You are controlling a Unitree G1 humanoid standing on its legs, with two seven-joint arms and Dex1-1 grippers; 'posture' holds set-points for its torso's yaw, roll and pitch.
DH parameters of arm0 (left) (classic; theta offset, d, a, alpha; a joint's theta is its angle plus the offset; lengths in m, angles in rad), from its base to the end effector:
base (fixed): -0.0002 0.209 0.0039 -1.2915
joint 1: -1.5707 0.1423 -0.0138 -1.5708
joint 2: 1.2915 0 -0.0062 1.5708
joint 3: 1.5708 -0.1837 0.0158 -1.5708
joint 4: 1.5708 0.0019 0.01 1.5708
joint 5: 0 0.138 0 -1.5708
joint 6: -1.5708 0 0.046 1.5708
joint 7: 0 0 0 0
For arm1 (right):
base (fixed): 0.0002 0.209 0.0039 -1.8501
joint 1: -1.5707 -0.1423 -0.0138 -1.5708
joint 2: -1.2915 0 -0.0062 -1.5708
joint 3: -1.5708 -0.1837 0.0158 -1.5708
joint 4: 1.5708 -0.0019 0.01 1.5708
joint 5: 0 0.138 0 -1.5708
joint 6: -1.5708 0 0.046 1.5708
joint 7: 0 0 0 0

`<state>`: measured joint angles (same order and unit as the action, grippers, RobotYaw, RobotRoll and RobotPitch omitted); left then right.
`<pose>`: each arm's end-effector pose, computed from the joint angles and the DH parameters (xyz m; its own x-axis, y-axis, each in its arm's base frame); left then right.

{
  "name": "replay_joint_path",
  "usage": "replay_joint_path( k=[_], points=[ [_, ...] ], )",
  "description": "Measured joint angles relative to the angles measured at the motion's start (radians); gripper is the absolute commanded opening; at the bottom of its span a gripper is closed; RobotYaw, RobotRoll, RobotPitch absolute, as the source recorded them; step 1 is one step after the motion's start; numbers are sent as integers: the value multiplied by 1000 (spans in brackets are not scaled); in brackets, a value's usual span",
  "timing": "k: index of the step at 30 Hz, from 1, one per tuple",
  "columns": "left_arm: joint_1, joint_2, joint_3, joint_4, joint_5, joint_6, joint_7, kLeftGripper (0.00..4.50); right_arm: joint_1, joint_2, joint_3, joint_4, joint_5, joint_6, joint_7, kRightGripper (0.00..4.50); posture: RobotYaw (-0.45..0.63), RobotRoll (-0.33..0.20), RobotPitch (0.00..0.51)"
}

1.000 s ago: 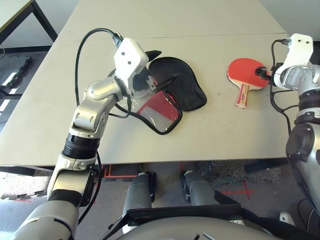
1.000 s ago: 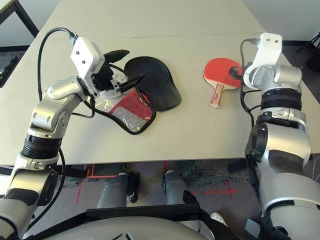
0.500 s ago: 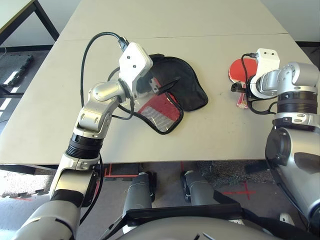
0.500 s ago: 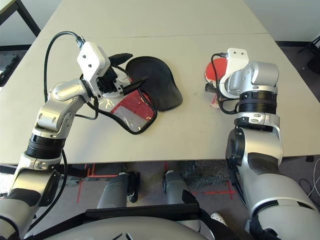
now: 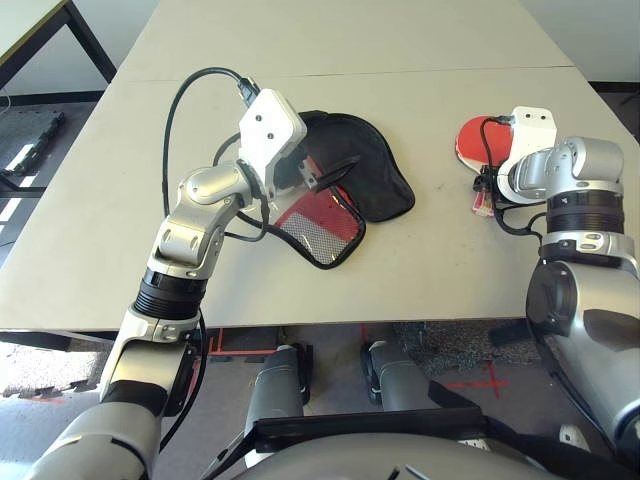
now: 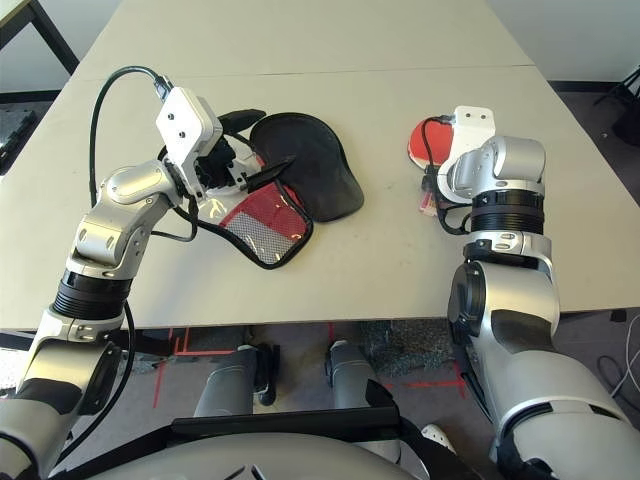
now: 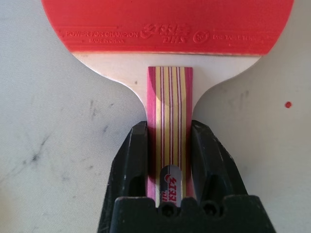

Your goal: Store the ping-pong paddle in its case and zip it.

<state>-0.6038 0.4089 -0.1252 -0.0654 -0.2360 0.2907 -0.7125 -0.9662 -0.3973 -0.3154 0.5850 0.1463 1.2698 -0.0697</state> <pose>0.2851 0.1586 0.1918 0.5858 -0.8089 0.0492 0.7351 0.5560 0.3879 0.3283 -0.2327 0.1798 0.6585 -0.1692 -0.7334 0.2536 0.9673 0.0046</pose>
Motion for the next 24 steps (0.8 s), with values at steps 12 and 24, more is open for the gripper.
replay_joint_path(
  k=[12, 24],
  points=[
    [0, -2, -3, 2, 5, -14, -1, 4500, 95, -13, 263, -252, -60, -156, 132, 1048, -68, 0, 160],
    [25, 2, -6, 2, 10, -18, -4, 4500, 94, 110, 384, -485, 3, -64, 283, 1048, -37, 0, 160]
  ],
)
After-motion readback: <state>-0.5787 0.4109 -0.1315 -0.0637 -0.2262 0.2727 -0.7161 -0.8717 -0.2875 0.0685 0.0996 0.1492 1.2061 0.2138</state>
